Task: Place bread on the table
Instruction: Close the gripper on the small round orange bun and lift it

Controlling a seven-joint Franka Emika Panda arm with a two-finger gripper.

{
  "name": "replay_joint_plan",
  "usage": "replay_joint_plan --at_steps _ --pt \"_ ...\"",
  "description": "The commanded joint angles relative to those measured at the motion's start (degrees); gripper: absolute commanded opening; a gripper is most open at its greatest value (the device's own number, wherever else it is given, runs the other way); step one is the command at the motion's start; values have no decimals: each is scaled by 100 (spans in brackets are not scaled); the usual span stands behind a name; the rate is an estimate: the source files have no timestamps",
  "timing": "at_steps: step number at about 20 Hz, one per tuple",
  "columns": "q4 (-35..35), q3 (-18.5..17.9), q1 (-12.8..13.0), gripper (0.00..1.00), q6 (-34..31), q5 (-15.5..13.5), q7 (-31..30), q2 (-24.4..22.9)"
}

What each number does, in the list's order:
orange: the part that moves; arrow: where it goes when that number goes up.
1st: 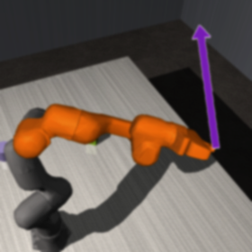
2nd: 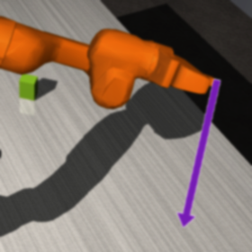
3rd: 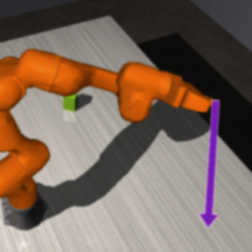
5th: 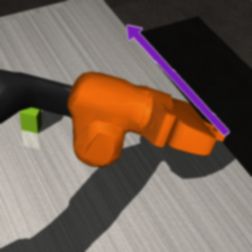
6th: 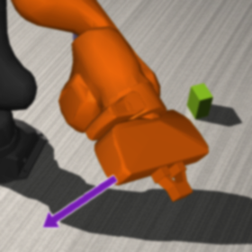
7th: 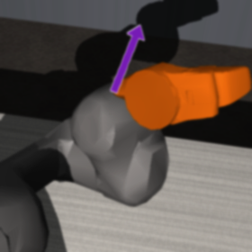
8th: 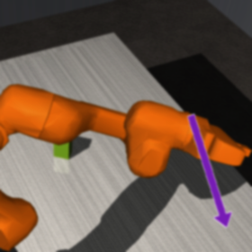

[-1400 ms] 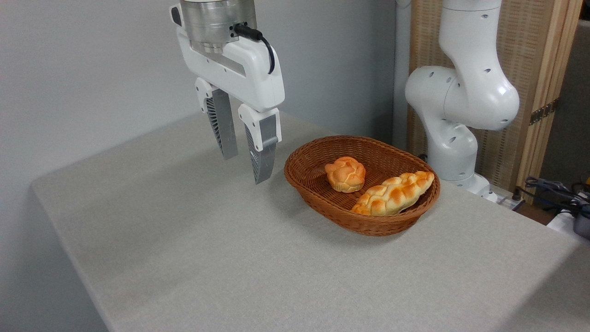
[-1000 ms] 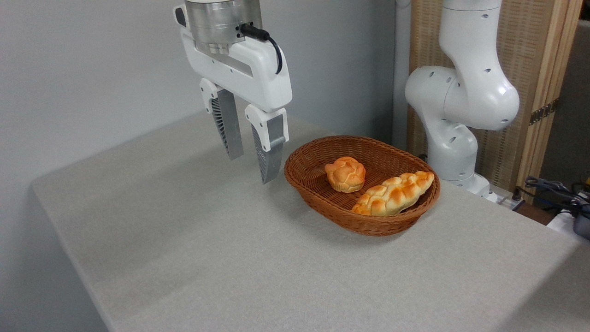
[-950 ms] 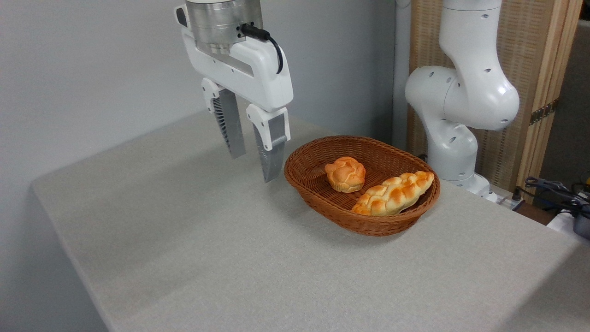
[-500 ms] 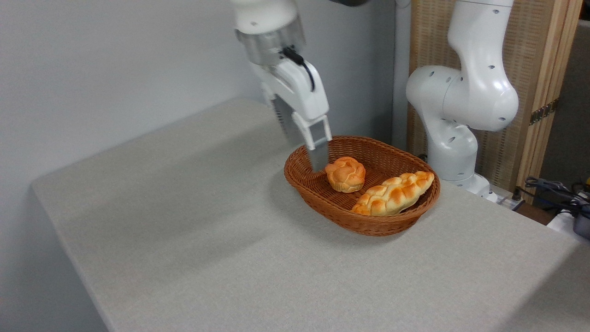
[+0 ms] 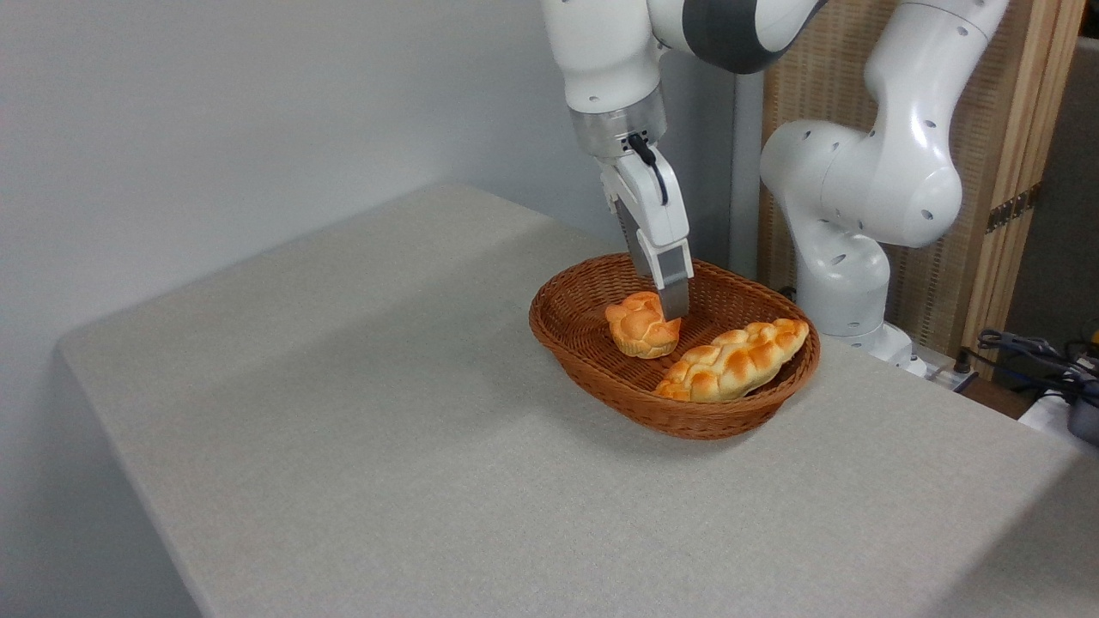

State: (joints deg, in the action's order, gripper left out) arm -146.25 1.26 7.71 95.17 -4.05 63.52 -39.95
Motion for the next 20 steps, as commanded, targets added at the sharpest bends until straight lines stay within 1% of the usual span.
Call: replay_joint_plan --at_steps 1,3,4,8,11,13,14,15,16,17,18,20 --pt "-175 -38 301 100 353 44 72 -57" --pt "-185 -38 327 100 459 9 72 -39" --pt "-228 -38 380 100 572 1 72 -4" --pt "-562 76 459 100 1012 -17 64 146" --pt "-738 94 468 100 1425 -394 64 242" --pt "-756 94 529 100 1487 -413 64 313" --pt "-765 94 529 94 1487 -413 64 313" --pt "-782 94 529 74 1496 -413 64 313" --pt "-782 94 529 57 1496 -413 64 313" --pt "-774 94 529 45 1496 -413 64 313" --pt "-782 85 521 40 1487 -413 64 313" --pt "-782 85 521 36 1487 -413 64 313"
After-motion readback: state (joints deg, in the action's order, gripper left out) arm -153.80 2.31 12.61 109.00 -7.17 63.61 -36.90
